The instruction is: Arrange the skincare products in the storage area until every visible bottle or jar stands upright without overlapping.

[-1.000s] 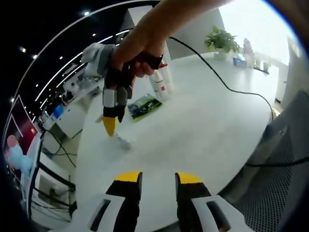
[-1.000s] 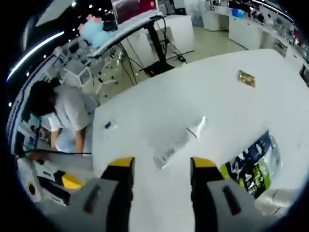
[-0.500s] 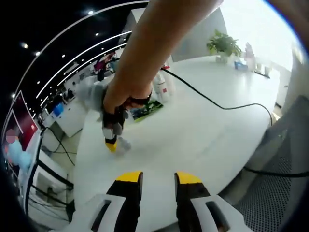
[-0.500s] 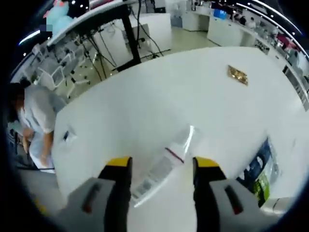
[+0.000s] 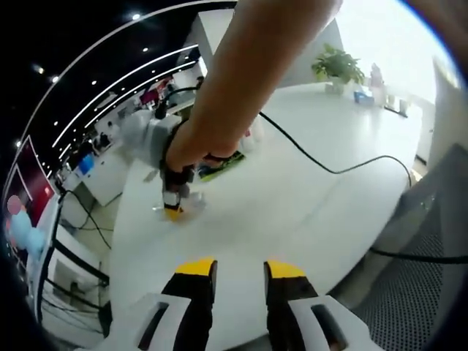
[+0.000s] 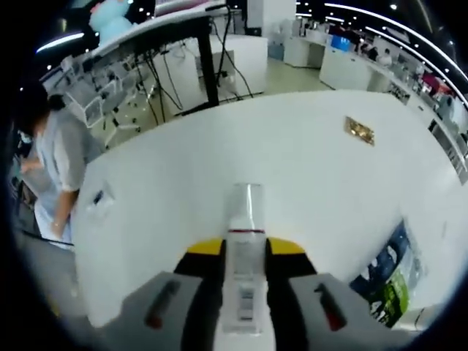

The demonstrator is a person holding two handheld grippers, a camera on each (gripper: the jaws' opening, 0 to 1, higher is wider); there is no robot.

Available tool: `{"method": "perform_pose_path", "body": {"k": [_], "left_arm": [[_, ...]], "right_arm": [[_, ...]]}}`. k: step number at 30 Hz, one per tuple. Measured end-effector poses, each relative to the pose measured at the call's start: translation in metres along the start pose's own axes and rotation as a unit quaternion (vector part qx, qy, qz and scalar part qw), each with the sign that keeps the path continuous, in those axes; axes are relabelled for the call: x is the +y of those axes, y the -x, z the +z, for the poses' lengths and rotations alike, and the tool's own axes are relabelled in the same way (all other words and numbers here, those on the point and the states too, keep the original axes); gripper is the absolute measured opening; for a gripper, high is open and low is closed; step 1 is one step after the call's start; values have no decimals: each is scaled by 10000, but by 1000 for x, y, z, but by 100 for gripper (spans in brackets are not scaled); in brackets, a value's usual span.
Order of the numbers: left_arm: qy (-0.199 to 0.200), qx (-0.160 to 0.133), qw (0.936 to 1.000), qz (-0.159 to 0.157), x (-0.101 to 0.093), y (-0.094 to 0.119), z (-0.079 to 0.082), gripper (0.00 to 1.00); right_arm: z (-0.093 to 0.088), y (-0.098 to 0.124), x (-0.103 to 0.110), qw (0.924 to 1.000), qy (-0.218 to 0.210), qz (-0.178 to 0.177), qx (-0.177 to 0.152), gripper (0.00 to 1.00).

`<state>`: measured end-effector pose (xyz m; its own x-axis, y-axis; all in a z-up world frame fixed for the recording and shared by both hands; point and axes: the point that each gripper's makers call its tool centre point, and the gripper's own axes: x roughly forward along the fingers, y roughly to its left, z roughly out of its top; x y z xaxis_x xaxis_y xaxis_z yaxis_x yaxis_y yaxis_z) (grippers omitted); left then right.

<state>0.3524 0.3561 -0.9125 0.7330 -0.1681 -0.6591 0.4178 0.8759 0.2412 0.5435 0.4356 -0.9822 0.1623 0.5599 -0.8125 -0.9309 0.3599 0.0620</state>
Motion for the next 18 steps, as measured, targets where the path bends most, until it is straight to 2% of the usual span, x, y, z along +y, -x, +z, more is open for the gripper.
{"method": "perform_pose_path", "body": {"k": [3,6,7,10,15,18], "left_arm": [[3,-5,10000,22,1,0,0,27],[9,-11,10000,32,2,1,0,27],[4,-9,10000,32,2,0,0,27],[0,3,10000,46,2,1,0,27],[-19,7,10000,52,2,1,0,27],[-48,44,10000,29,0,0,-1,27]], "right_arm": [[-5,14,5,9998,5,131,-141,21],[-14,35,12,9994,-11,248,-242,21],[-17,46,15,9988,-125,315,-364,21],[-27,64,16,9985,-181,322,-411,21],[-42,118,21,9928,-645,394,-927,21],[-54,144,23,9904,-734,375,-1112,21]]}}
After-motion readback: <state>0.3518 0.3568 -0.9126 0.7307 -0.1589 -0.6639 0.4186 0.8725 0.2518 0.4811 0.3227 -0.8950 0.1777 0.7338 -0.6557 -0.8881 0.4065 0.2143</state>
